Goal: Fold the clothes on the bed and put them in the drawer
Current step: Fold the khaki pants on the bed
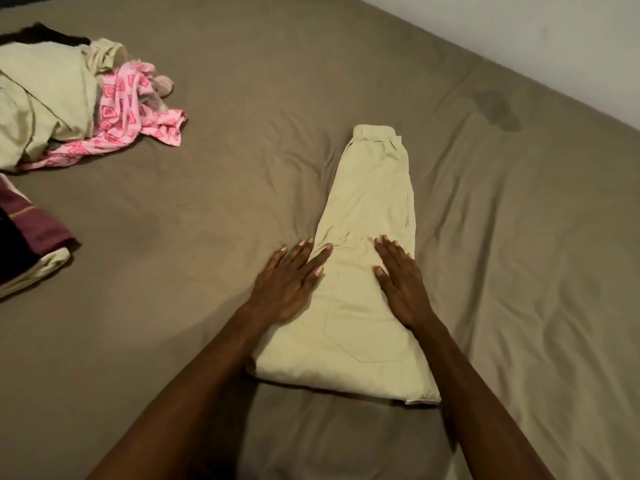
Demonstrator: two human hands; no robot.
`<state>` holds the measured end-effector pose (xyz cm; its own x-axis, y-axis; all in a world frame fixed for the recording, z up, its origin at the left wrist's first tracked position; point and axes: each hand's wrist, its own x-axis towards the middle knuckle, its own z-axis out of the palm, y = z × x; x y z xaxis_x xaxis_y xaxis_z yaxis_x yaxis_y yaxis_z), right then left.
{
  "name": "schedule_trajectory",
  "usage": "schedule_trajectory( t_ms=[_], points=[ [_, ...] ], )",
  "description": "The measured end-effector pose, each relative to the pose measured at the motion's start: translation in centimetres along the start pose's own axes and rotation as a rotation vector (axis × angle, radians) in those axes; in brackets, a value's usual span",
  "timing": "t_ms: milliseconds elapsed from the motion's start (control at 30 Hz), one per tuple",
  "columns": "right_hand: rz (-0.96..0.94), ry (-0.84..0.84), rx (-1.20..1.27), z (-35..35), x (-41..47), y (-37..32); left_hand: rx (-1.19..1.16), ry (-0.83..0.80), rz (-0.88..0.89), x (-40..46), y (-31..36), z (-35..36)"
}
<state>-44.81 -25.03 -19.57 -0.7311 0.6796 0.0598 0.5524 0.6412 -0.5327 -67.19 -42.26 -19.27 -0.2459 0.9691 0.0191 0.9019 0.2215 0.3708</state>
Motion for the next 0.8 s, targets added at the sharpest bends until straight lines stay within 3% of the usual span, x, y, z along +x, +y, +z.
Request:
schedule_trajectory(
  t_ms=[167, 300, 400, 567, 633, 800],
  points=[
    [0.024, 0.048, 0.384, -3.1, -1.5, 0.2, -0.273, -0.001, 0.114, -0.7, -2.5, -2.1],
    [0.055, 0.144, 0.164, -5.2, -5.5, 2.9, -0.267, 0.093, 0.216, -3.7, -5.5, -3.1],
    [0.095, 0.088, 0.171, -5.4, -7.8, 3.4, -0.223, 0.073, 0.315, -4.5, -6.6, -2.6],
    [-0.124, -0.043, -0.043, -5.2, -7.5, 3.3, 0.073, -0.036, 0.299, -3.2, -4.7, -3.3],
    [-0.174, -0.067, -0.13, -5.2, -6.5, 3.5, 0.053, -0.043, 0.311, -2.8, -3.4, -3.4],
    [-0.115, -0.069, 0.109, -5.8, -6.1, 2.2, -0.167, -0.007, 0.456, -1.9, -1.9, -3.4]
  ],
)
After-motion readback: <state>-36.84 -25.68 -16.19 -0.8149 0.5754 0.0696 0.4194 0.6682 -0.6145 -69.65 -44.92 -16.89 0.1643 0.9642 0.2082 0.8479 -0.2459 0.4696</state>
